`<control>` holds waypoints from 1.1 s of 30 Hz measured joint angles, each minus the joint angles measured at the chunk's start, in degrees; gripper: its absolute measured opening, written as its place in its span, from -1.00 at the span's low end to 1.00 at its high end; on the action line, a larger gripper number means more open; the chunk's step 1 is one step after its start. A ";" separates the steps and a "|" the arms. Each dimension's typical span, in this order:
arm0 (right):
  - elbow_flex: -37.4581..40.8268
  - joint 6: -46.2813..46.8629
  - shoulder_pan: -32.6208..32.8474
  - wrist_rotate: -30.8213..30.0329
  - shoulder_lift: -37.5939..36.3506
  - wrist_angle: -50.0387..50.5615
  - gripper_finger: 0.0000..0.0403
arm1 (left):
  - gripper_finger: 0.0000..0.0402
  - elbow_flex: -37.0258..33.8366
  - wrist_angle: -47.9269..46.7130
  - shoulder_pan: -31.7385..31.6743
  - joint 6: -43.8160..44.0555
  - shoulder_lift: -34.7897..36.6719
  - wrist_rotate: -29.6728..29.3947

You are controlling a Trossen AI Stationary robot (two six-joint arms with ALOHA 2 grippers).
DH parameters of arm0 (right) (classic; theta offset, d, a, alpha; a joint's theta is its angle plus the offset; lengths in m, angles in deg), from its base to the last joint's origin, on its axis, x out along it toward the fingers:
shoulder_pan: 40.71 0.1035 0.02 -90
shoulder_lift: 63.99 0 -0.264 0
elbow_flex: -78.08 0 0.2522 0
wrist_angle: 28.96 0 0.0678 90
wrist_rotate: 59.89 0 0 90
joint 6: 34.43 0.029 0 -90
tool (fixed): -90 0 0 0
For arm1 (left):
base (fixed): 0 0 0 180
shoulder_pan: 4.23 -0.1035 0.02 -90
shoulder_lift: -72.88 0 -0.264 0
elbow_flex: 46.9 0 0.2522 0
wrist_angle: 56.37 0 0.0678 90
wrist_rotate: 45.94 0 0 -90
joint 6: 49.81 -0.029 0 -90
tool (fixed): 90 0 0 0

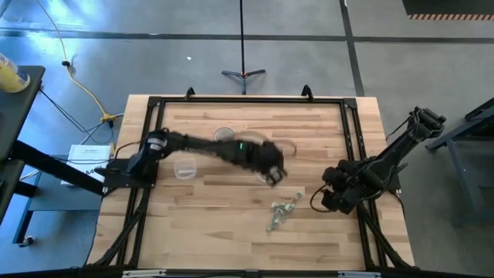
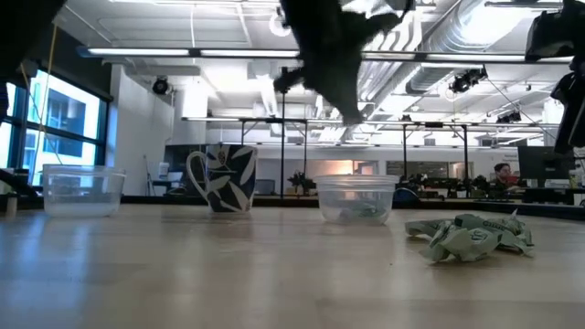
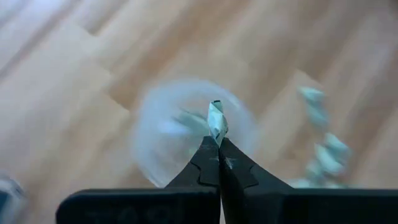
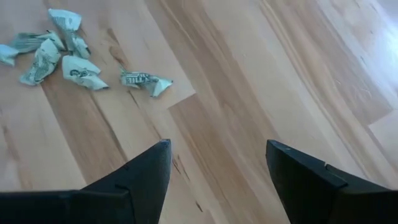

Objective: Pick and place Stevia / Truvia into bins
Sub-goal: Put the green stevia packet into the right transparent container

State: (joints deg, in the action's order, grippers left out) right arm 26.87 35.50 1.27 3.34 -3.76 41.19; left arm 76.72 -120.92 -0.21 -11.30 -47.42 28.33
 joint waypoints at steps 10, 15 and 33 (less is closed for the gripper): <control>-0.02 1.84 -1.94 -0.47 0.02 2.57 0.25 | -0.87 -1.59 1.35 -4.72 -9.99 -0.36 10.47; -0.04 -0.44 -1.65 0.50 -0.02 1.21 0.25 | -0.87 -1.91 2.88 -4.76 -9.75 -2.52 12.44; -0.07 -0.82 -1.60 3.79 0.00 -0.33 0.25 | -0.86 -1.80 3.18 -4.41 -11.21 -2.61 16.40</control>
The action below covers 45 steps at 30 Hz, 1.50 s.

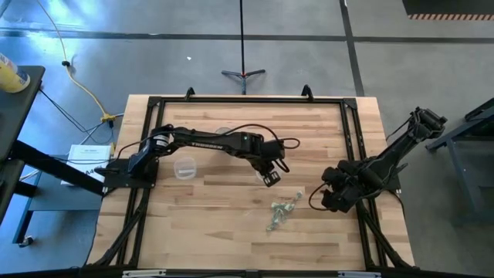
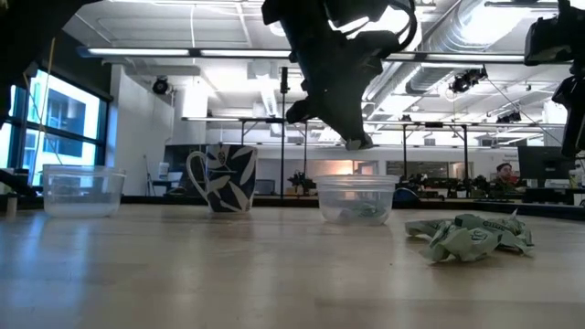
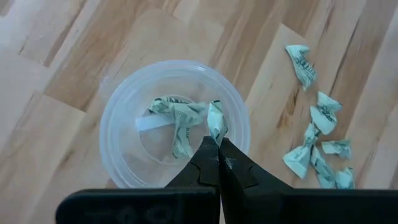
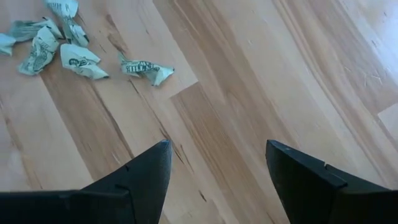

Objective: Pick and place Stevia / Truvia into bins
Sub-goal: Put the green stevia packet into the right transparent container

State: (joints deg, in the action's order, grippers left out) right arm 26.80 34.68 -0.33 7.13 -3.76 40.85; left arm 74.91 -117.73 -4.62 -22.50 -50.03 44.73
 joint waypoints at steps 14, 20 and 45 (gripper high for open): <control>0.00 -0.28 0.00 -0.52 0.00 0.01 0.25 | -0.86 0.02 0.05 -0.39 0.12 0.00 -1.61; 0.00 -2.83 0.00 -1.77 0.00 -1.91 0.25 | -0.70 -0.02 0.85 -0.83 0.07 -1.61 -1.63; 0.09 -57.20 -12.52 8.56 17.75 -25.90 0.25 | 0.17 5.84 -11.72 11.99 8.67 2.14 -15.85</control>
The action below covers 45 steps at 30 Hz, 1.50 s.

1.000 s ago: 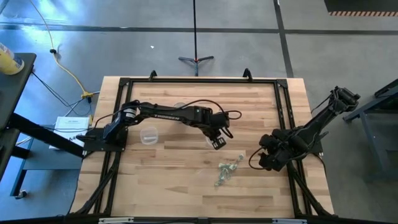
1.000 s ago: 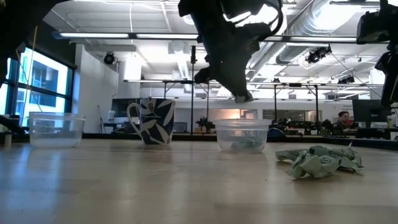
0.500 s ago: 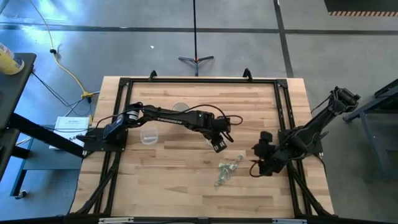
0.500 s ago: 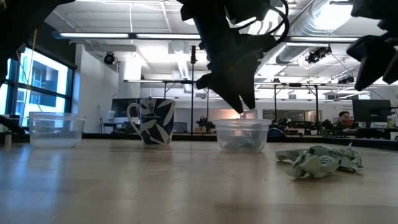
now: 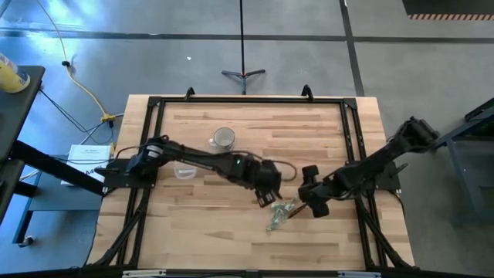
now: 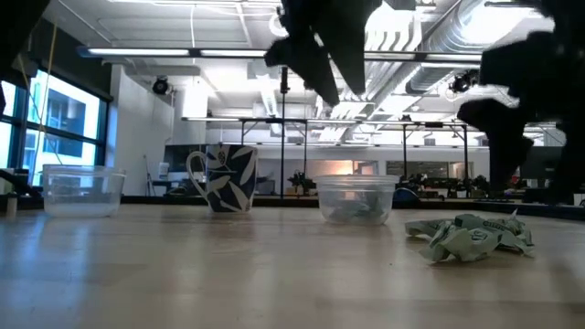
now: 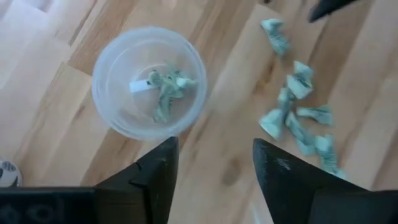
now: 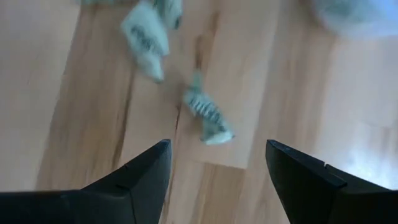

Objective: Pick and place Stevia / Truvia into bins
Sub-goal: Put the green stevia packet into the right transparent container

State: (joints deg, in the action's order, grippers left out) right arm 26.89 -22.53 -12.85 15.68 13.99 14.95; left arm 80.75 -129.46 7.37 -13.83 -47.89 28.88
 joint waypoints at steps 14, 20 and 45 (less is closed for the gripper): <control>-0.20 -11.05 -5.85 9.66 9.94 -9.10 0.23 | -0.12 0.00 -5.21 5.80 11.34 0.76 -1.24; -0.17 -13.96 -11.44 16.24 10.81 -10.17 -0.01 | -0.26 0.00 -6.48 6.92 13.49 0.79 -0.22; -6.18 -1.93 -19.59 14.32 -3.18 -4.69 -0.93 | -0.66 -4.79 -8.91 5.22 9.13 9.70 -10.14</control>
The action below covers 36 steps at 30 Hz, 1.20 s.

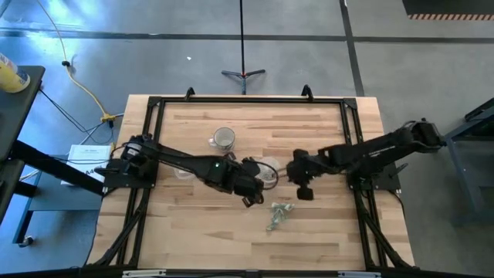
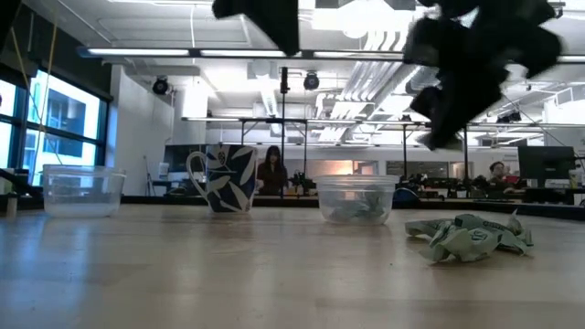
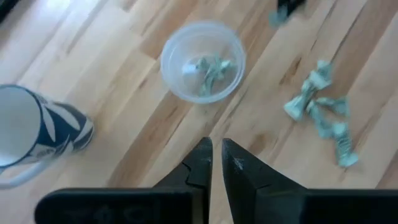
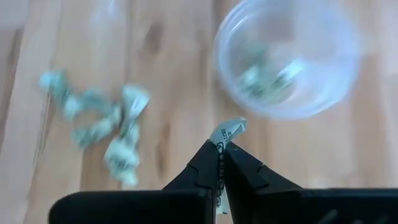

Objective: Pick and place Stevia / Truvia into bins
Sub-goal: Put the green stevia packet into the right transparent container

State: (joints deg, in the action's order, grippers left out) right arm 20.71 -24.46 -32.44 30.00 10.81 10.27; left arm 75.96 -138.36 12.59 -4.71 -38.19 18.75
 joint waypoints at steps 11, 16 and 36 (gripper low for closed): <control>-8.82 -7.62 -8.68 2.53 12.49 -3.81 -0.88 | -0.83 -23.58 11.86 -2.58 0.28 15.54 2.64; -12.83 -10.26 -9.02 1.27 16.22 -3.86 -0.78 | -0.69 -36.36 18.85 -2.57 5.07 24.64 2.19; -1.39 13.20 10.56 -14.20 -12.00 18.19 0.24 | -0.24 -48.58 74.21 1.88 -22.17 13.43 12.96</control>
State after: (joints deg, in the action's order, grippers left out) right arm 19.31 -11.25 -21.87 15.80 -1.19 28.46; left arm 27.38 -64.16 14.47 -26.88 -24.76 31.71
